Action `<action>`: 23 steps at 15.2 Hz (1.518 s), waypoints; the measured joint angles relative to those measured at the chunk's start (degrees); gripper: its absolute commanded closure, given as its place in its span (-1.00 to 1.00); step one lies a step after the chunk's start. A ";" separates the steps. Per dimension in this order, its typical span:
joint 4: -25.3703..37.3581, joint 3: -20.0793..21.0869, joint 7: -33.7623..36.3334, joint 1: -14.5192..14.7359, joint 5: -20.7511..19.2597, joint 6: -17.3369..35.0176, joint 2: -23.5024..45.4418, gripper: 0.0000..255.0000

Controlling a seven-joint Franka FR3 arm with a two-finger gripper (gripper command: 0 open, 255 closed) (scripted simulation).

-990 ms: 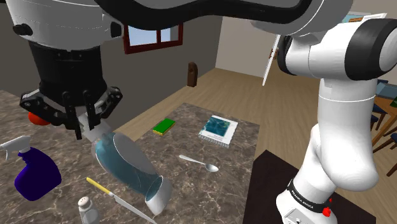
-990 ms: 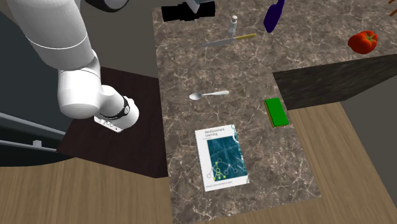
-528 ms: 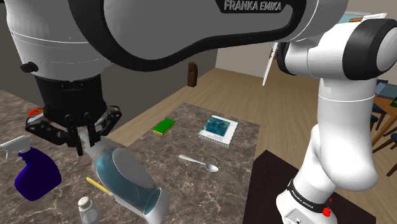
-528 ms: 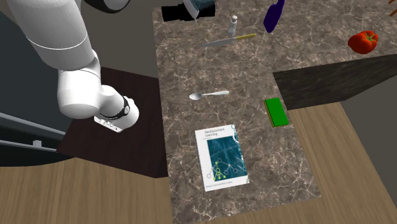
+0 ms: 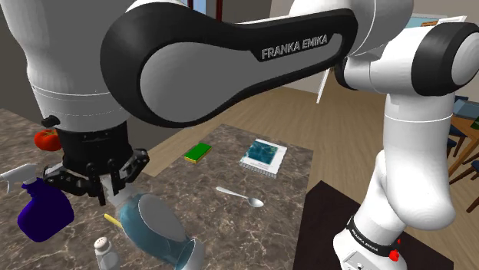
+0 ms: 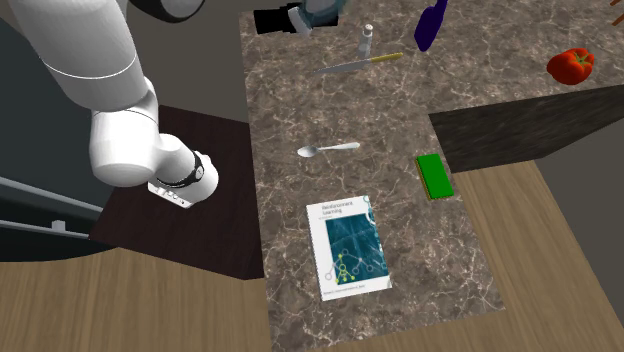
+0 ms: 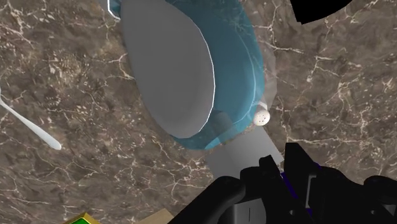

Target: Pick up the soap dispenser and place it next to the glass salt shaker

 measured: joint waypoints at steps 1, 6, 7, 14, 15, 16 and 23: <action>-0.80 -0.05 0.08 -0.17 -0.04 0.77 -0.02 1.00; -3.93 -0.39 0.92 -0.36 -0.75 4.28 0.59 1.00; -5.22 -0.37 1.10 -0.63 -0.69 5.27 0.28 1.00; -8.93 -1.07 2.45 -0.60 -2.15 9.88 1.63 1.00; -9.50 -1.13 2.59 -0.67 -2.27 10.49 1.68 1.00; -9.95 -1.29 2.84 -0.59 -2.61 11.20 2.03 1.00; -10.38 -1.37 3.03 -0.57 -2.78 11.72 2.15 1.00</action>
